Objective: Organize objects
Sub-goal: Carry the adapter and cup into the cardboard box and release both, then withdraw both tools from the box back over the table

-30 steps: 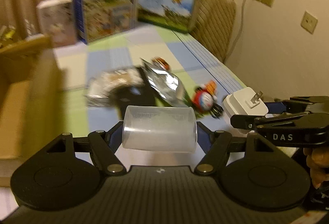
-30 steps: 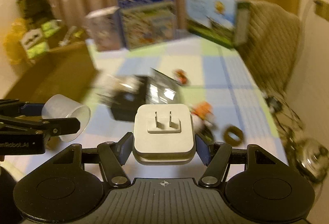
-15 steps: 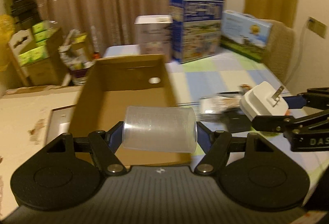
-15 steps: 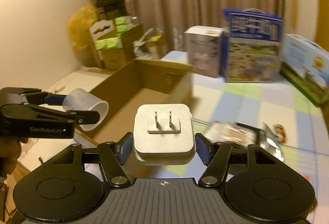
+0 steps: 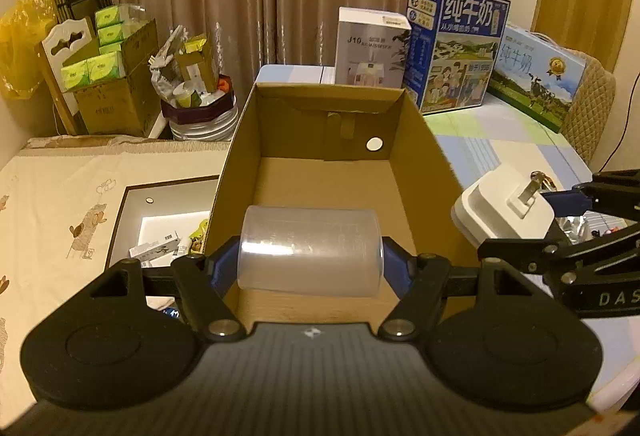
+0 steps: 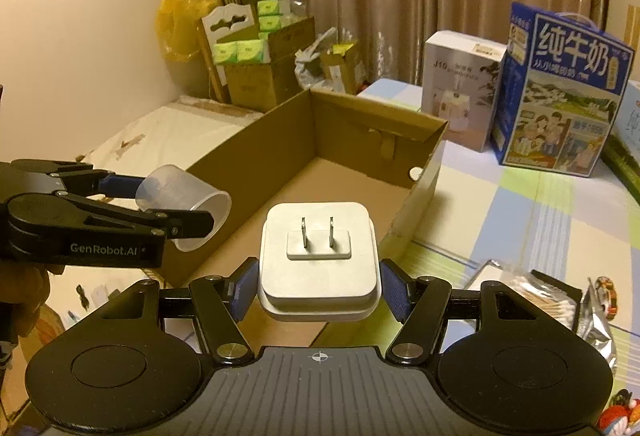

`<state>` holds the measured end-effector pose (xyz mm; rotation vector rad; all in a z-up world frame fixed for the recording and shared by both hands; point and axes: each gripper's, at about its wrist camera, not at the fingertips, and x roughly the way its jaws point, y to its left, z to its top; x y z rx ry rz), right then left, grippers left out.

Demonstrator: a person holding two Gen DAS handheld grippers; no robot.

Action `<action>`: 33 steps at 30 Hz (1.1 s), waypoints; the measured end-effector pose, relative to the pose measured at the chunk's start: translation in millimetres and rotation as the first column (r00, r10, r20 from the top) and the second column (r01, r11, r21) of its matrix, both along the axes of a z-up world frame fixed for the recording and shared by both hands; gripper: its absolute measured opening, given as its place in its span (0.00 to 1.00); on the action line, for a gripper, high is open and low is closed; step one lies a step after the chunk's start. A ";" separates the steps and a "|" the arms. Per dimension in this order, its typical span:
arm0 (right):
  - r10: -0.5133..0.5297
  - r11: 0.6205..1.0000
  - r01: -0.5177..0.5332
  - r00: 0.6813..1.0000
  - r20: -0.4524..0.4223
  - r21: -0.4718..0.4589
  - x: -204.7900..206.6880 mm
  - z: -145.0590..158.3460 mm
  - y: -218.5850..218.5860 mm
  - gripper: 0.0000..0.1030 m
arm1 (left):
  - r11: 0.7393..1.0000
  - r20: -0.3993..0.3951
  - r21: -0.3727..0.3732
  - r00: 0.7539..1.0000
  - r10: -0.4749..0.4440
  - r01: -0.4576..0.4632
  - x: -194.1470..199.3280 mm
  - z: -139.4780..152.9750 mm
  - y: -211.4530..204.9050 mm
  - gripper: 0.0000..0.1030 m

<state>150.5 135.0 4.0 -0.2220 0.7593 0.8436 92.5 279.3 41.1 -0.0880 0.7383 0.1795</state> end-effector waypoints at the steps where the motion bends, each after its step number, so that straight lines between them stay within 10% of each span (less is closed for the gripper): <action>1: 0.000 1.000 0.000 1.000 -0.001 -0.002 0.2 -0.9 2.4 0.60 | 1.000 0.000 -0.004 1.000 0.001 -0.001 0.9 -1.7 1.9 0.66; 20: -0.138 0.985 0.136 0.990 0.014 0.111 -41.8 19.6 -91.5 0.62 | 0.998 0.077 -0.037 0.996 0.055 -0.052 -32.4 11.7 -7.4 0.80; 33: -0.433 0.896 0.430 0.901 0.008 0.108 -90.1 27.1 -238.5 0.62 | 0.997 0.128 -0.077 0.992 -0.014 0.024 -70.7 36.0 -85.3 0.81</action>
